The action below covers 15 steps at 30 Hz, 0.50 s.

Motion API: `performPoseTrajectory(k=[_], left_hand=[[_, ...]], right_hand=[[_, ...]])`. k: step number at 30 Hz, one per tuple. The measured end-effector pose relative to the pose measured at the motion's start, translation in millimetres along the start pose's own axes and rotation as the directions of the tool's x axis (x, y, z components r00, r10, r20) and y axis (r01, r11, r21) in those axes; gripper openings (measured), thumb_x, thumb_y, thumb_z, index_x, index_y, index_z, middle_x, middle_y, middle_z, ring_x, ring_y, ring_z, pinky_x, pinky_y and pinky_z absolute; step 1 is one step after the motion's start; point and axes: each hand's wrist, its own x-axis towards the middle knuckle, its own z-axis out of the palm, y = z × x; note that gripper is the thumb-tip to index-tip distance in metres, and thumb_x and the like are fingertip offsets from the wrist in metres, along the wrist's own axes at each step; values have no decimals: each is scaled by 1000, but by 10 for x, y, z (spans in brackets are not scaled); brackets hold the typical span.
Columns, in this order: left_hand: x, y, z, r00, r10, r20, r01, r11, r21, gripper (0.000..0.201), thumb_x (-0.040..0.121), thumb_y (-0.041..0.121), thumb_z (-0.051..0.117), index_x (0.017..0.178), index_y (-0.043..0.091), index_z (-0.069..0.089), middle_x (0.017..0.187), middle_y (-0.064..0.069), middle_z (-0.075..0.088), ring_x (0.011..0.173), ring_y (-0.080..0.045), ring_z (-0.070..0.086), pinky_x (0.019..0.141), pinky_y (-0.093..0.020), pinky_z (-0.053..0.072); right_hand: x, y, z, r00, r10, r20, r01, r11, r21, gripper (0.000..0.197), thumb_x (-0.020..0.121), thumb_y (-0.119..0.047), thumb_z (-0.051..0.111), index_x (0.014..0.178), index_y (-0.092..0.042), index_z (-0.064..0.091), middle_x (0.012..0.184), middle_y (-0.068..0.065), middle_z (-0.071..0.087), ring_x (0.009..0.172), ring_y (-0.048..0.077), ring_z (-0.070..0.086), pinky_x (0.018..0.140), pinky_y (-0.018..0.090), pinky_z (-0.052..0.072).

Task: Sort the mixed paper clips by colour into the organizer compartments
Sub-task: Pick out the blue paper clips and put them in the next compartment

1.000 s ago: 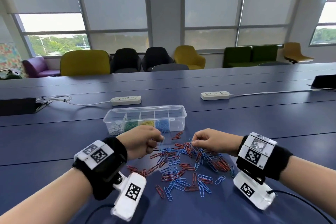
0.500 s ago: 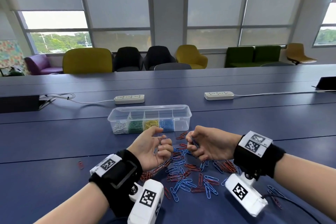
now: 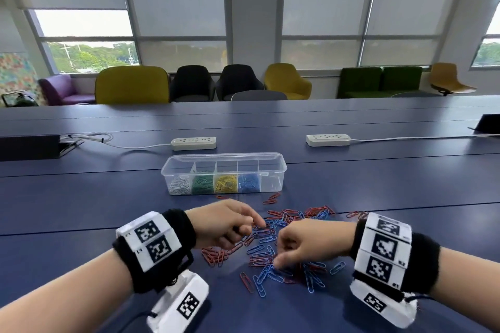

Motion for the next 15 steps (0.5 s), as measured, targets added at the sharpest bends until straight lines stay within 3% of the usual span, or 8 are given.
performPoseTrajectory(k=[2,5,7,9,12,15], left_hand=[[-29,-2,67,999,16,42,-31,920,390,27,100,13,37,93,10,63,49,12,37,40,-3,27,39,-13,24],[-74,12,164,988,110,104,-148,574,805,24,87,36,62,98,15,68,60,11,47,53,-1,42,53,-12,32],[-106,-5,226,988,126,94,-141,439,887,35,74,41,75,99,19,67,64,8,45,57,-4,42,51,-15,29],[-116,-33,273,983,155,97,-147,350,925,37,69,42,78,96,20,66,75,3,54,66,-7,44,58,-22,30],[-96,-66,294,979,185,87,-142,311,940,29,72,40,75,92,20,68,93,-4,65,83,-16,53,66,-24,32],[-86,-70,296,978,181,102,-154,304,940,21,79,35,70,90,18,69,93,-4,66,89,-18,57,71,-24,36]], right_hand=[[-9,-51,48,1000,12,-26,-13,999,-49,30,81,-49,65,87,-20,59,72,-8,54,64,7,48,56,17,35],[15,-87,91,996,4,-94,-16,992,-123,30,77,-47,71,80,-22,56,80,-4,57,74,12,51,55,20,36],[29,-93,118,993,1,-121,-17,992,-127,25,79,-42,69,73,-26,52,77,-5,56,76,12,52,61,25,38],[24,-93,136,993,-3,-122,-10,994,-109,17,83,-37,66,75,-25,57,76,-4,58,78,14,54,67,24,39],[-3,-87,141,992,-9,-130,-11,989,-148,23,88,-34,61,97,-13,66,98,9,68,92,24,61,74,29,42],[-21,-55,150,992,-9,-122,-16,979,-205,30,91,-32,56,103,-6,64,103,15,67,96,30,60,76,32,44]])
